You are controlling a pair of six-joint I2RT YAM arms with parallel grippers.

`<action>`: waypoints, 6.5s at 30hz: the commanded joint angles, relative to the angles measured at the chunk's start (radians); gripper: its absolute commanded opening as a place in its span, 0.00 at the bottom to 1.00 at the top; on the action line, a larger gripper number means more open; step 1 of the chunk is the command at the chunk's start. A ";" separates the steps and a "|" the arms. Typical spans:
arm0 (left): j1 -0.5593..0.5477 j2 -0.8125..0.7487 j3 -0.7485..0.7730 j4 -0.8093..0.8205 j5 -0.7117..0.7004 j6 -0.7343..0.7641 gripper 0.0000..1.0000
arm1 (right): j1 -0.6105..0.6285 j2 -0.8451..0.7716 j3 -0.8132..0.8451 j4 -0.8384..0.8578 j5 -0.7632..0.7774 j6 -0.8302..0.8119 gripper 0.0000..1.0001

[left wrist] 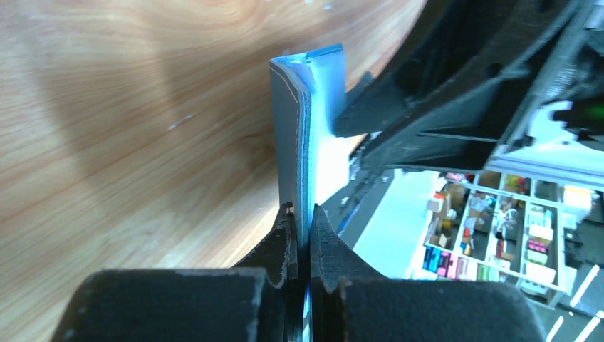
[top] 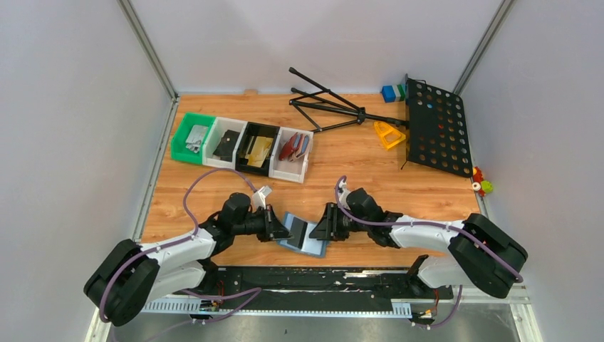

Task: Take the credit cards out of the card holder
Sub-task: Remove the credit card from the card holder, then place the card holder at the center of the board, then place the credit card in the storage box, then close the card holder at the center of the board.

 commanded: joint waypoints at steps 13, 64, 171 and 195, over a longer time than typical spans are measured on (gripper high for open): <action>0.006 -0.080 -0.021 0.317 0.112 -0.207 0.00 | -0.060 -0.044 -0.052 0.339 -0.186 0.165 0.41; 0.094 -0.257 -0.057 0.161 0.013 -0.194 0.11 | -0.162 -0.369 -0.185 0.233 -0.120 0.095 0.00; 0.292 0.830 1.375 -0.799 -1.289 1.090 0.40 | -0.177 -0.505 0.222 -0.472 0.127 -0.353 0.85; 0.258 0.078 0.526 -0.857 -0.495 0.398 0.00 | -0.147 -0.018 0.255 -0.324 0.113 -0.294 0.44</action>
